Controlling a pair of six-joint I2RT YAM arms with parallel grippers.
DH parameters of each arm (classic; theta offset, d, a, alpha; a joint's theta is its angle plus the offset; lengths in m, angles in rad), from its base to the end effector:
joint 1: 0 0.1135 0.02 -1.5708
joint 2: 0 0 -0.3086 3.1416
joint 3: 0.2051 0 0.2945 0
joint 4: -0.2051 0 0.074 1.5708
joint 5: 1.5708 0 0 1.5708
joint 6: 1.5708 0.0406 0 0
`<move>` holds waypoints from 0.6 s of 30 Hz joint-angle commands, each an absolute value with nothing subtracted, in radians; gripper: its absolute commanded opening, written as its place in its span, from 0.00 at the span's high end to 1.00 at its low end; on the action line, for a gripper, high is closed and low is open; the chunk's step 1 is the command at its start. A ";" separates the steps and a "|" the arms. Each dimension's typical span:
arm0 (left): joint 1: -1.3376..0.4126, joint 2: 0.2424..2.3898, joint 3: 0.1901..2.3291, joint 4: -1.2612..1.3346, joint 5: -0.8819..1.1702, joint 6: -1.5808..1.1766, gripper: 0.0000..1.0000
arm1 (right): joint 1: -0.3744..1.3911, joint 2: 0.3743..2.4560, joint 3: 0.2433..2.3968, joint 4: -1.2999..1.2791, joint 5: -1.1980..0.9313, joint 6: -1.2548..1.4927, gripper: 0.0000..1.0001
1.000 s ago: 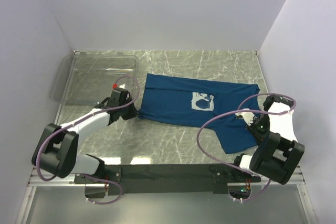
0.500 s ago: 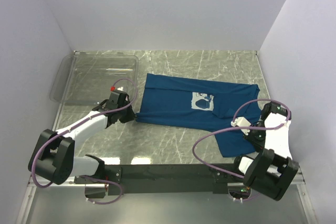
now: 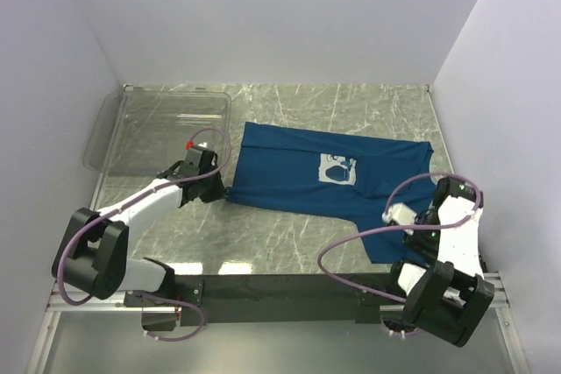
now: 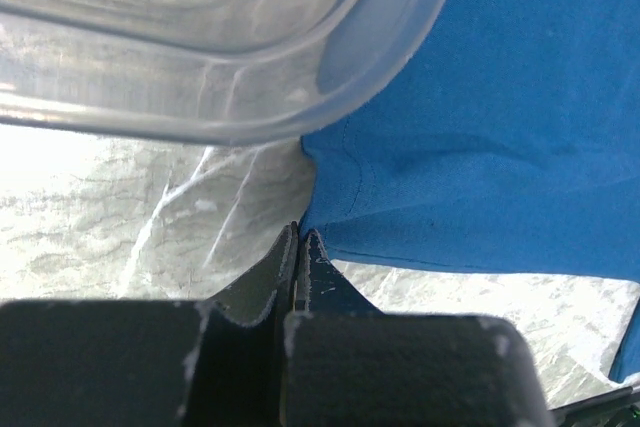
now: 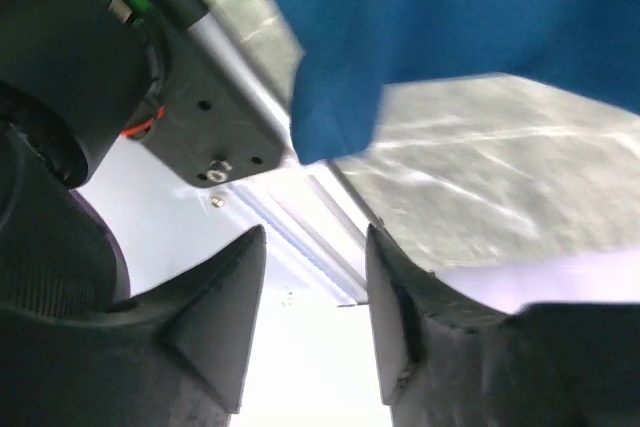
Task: Fold and stack the t-shirts
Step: Fold the tshirt
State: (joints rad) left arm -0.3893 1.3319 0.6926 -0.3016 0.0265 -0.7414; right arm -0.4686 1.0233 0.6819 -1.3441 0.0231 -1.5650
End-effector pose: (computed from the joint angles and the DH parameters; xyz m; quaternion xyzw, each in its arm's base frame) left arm 0.2602 -0.1079 0.1968 -0.1625 0.9368 -0.1766 0.2548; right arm 0.1227 -0.0632 0.2231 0.5208 -0.8517 -0.0427 0.0400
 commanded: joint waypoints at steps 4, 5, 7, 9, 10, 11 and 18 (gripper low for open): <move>-0.387 1.347 0.742 -0.311 0.003 -0.715 1.00 | -0.472 1.130 1.007 -1.267 -0.236 -1.288 0.43; -0.387 1.345 0.745 -0.313 0.003 -0.712 1.00 | -0.471 1.176 1.067 -1.218 -0.262 -1.220 0.43; -0.387 1.341 0.744 -0.307 0.003 -0.710 0.98 | -0.472 1.227 1.107 -1.068 -0.319 -1.029 0.43; -0.388 1.327 0.744 -0.301 0.003 -0.707 0.79 | -0.466 1.316 1.143 -0.869 -0.302 -0.752 0.43; -0.387 1.310 0.744 -0.299 0.003 -0.706 0.69 | -0.468 1.351 1.173 -0.817 -0.278 -0.674 0.43; -0.387 1.298 0.744 -0.296 0.003 -0.706 0.60 | -0.463 1.421 1.189 -0.777 -0.269 -0.610 0.43; -0.384 1.203 0.785 -0.316 0.005 -0.690 0.28 | -0.384 1.687 1.325 -0.611 -0.179 -0.404 0.43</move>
